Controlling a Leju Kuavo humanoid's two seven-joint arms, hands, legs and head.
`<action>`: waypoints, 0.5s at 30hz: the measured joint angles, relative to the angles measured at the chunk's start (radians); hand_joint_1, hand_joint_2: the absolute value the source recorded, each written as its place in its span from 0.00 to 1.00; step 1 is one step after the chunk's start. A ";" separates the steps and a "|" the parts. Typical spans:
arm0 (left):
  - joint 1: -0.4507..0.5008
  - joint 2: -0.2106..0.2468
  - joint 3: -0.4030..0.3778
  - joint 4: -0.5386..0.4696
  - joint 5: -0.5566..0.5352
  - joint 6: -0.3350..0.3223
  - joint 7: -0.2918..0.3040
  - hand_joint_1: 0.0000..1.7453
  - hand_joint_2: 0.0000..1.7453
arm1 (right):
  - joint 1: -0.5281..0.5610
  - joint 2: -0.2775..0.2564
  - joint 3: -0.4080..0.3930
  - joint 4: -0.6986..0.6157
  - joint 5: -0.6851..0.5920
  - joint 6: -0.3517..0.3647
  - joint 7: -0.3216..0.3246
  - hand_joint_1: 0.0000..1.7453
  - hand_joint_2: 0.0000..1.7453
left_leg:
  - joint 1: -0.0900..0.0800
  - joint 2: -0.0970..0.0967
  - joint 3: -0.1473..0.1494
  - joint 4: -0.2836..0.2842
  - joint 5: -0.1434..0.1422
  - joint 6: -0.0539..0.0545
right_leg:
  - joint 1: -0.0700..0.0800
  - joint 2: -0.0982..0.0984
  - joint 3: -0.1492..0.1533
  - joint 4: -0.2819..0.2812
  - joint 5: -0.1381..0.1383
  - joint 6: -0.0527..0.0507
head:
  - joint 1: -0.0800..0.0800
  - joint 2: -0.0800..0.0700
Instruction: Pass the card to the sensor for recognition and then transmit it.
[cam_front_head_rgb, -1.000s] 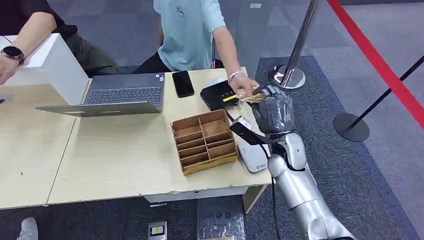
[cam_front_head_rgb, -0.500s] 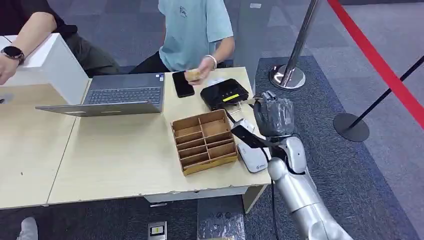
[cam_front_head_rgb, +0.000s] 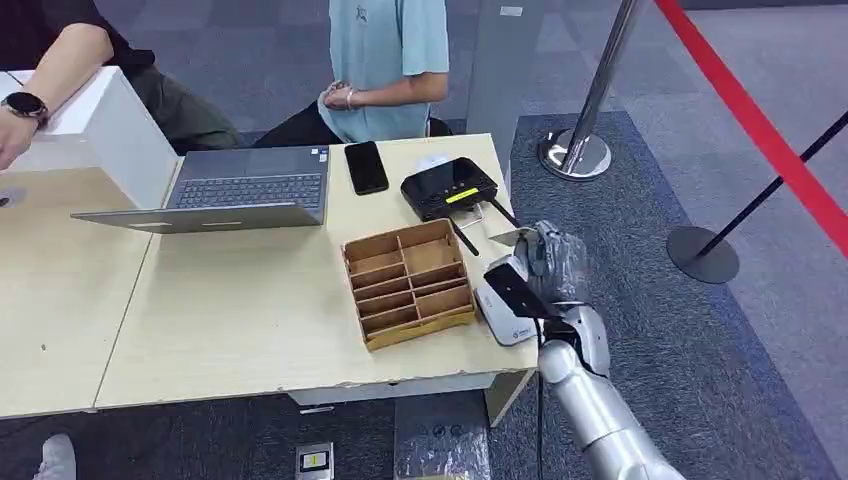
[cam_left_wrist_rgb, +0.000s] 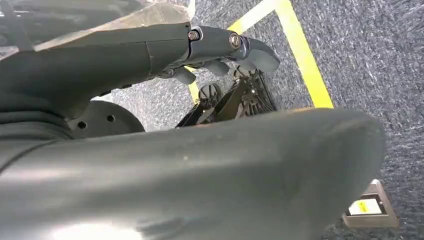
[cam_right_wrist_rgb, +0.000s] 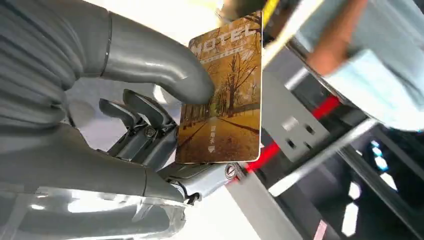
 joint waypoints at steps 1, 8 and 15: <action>0.000 0.000 -0.001 0.000 0.005 0.000 -0.001 0.00 0.00 | 0.006 0.000 0.000 0.015 -0.014 0.000 -0.005 1.00 1.00 | 0.000 0.000 0.000 0.000 0.000 0.000 | 0.000 0.000 0.000 0.000 0.000 0.000 | 0.000 0.000; 0.001 -0.005 -0.002 0.000 0.023 0.000 -0.014 0.00 0.00 | 0.030 0.005 0.000 0.107 -0.053 0.000 -0.023 1.00 1.00 | 0.000 0.000 -0.001 0.000 0.000 0.000 | 0.000 0.000 -0.001 0.000 0.000 0.000 | 0.000 0.000; 0.002 -0.007 -0.003 0.000 0.033 0.000 -0.021 0.00 0.00 | 0.049 0.010 0.000 0.174 -0.068 0.000 -0.016 1.00 1.00 | 0.000 0.000 -0.001 0.000 0.000 0.000 | 0.000 0.000 -0.001 0.000 0.000 0.000 | 0.000 0.000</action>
